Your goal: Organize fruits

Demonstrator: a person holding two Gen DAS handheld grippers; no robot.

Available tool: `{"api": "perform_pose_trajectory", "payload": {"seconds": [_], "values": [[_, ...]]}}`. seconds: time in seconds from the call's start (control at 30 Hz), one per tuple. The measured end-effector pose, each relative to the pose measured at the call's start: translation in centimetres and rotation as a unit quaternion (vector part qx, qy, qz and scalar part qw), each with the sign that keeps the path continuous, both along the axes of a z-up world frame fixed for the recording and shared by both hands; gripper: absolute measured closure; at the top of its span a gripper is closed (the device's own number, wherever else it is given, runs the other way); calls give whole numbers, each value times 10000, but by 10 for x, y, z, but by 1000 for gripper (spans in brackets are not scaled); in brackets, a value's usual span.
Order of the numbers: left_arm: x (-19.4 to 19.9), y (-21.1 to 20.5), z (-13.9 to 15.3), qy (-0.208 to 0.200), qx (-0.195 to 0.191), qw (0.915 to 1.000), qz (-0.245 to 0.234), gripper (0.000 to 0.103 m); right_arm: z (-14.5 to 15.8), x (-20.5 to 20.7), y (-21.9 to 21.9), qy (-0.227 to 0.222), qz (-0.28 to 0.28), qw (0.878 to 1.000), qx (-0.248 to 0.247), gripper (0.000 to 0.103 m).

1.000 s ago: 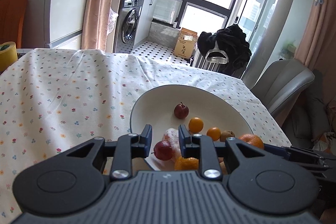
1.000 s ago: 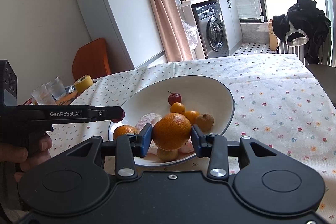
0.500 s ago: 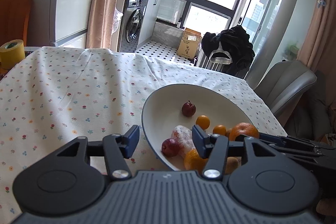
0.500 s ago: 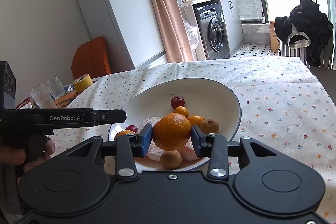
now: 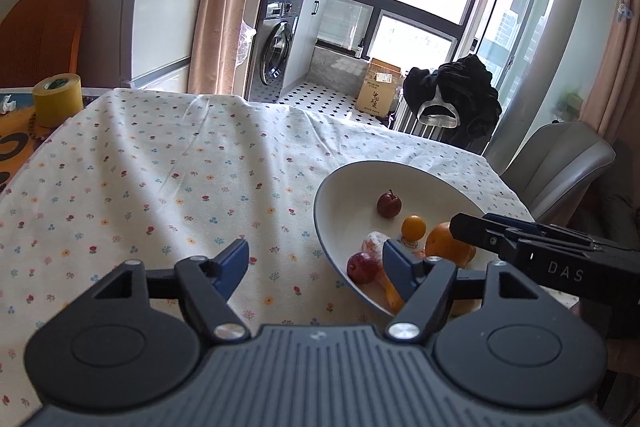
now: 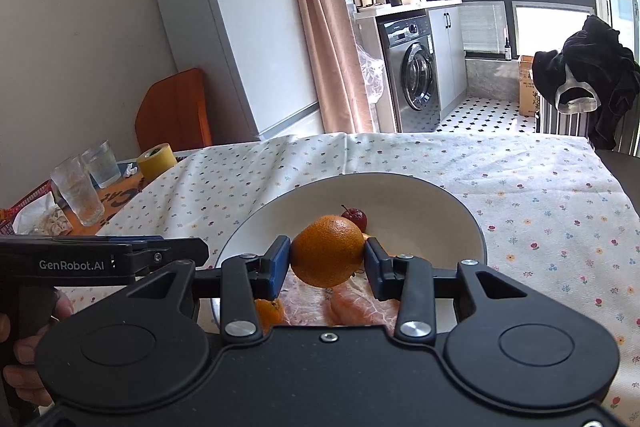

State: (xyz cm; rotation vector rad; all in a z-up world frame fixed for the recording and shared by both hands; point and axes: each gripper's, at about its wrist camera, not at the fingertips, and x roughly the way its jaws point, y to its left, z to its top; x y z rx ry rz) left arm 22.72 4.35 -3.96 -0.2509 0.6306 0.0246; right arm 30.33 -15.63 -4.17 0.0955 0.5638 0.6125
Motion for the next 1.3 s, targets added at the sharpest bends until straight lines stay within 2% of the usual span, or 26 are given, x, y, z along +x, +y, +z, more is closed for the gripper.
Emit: {"api": "perform_pose_trajectory", "payload": {"seconds": [0.13,0.37,0.83,0.97,1.1,1.3], "values": [[-8,2,1,31,30,10000,67,25,0,-1,-2,-109,-44,9999,0,47],[-23,0,6,10,100,9999,110,18,-3,-8,-8,98,-80,9999,91,47],[-63,-12,21,-200,247,9992,230,9,8,-46,-21,68,-31,9999,154,43],[-75,-17,21,-212,227,9993,207,7,12,-60,-25,-26,-1,9999,155,35],[-86,-21,22,-166,239,9995,132,6,15,-72,-30,-54,-10,9999,125,32],[-107,-28,29,-207,330,9992,101,4,21,-92,-37,-107,-77,9998,146,18]]}}
